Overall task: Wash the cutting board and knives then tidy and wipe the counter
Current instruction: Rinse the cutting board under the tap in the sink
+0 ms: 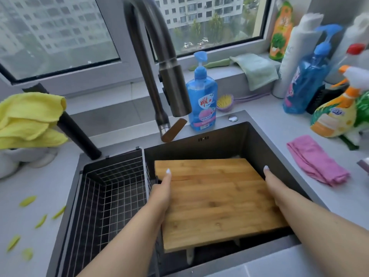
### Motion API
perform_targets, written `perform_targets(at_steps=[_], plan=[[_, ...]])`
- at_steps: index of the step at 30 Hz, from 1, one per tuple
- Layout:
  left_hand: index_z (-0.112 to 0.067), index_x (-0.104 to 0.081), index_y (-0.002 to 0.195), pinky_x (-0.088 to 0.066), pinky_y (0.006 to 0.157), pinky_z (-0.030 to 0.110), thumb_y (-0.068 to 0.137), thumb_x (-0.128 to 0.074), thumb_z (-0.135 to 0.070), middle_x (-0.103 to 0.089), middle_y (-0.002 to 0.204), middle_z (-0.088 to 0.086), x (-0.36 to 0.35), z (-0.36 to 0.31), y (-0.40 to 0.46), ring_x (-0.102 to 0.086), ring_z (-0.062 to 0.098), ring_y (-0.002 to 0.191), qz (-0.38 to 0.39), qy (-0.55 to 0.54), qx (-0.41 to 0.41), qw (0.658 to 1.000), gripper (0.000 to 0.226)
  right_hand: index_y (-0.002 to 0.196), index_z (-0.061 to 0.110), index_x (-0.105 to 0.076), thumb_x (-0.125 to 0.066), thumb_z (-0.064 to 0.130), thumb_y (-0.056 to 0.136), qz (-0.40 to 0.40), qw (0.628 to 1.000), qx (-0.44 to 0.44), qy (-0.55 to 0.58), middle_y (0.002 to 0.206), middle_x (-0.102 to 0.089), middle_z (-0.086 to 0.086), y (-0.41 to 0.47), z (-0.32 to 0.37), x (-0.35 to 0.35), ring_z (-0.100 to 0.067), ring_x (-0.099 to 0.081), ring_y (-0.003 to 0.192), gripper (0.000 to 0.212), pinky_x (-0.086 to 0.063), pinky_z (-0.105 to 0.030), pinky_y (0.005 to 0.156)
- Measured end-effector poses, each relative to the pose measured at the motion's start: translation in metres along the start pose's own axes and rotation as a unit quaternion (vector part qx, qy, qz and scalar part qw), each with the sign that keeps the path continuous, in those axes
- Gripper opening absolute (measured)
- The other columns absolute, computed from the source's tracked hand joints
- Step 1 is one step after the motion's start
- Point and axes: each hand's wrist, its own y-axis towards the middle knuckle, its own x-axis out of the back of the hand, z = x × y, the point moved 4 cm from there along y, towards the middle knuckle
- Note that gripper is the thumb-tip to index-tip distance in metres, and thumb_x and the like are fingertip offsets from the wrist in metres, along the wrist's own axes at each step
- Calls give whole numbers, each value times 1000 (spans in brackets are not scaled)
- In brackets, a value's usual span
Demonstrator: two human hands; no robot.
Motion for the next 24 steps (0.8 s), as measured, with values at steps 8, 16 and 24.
perform_targets(at_steps=[8, 16, 24], plan=[[-4, -21, 149, -25, 111, 48, 87, -28, -72, -29, 152, 18, -19, 13, 36, -29, 37, 138, -128, 196, 23, 972, 92, 149, 13, -31, -31, 73, 87, -5, 999, 9, 31, 152, -32, -13, 11, -3, -11, -32, -32, 139, 87, -24, -47, 116], [-6, -17, 150, -19, 115, 53, 90, -32, -66, -23, 154, 18, -26, 58, 81, -22, 40, 141, -126, 136, 71, 980, 86, 148, 14, -34, -33, 89, 64, 10, 999, -31, 40, 150, -34, -12, 43, -18, -26, -34, -34, 137, 112, -26, -52, 114], [-10, -17, 150, -20, 114, 54, 89, -34, -66, -24, 155, 15, -30, 97, 109, -24, 40, 140, -130, 60, 110, 984, 85, 141, 16, -47, -37, 93, 48, 21, 999, -10, 36, 145, -43, -10, 69, -27, -42, -32, -41, 133, 121, -30, -50, 112]])
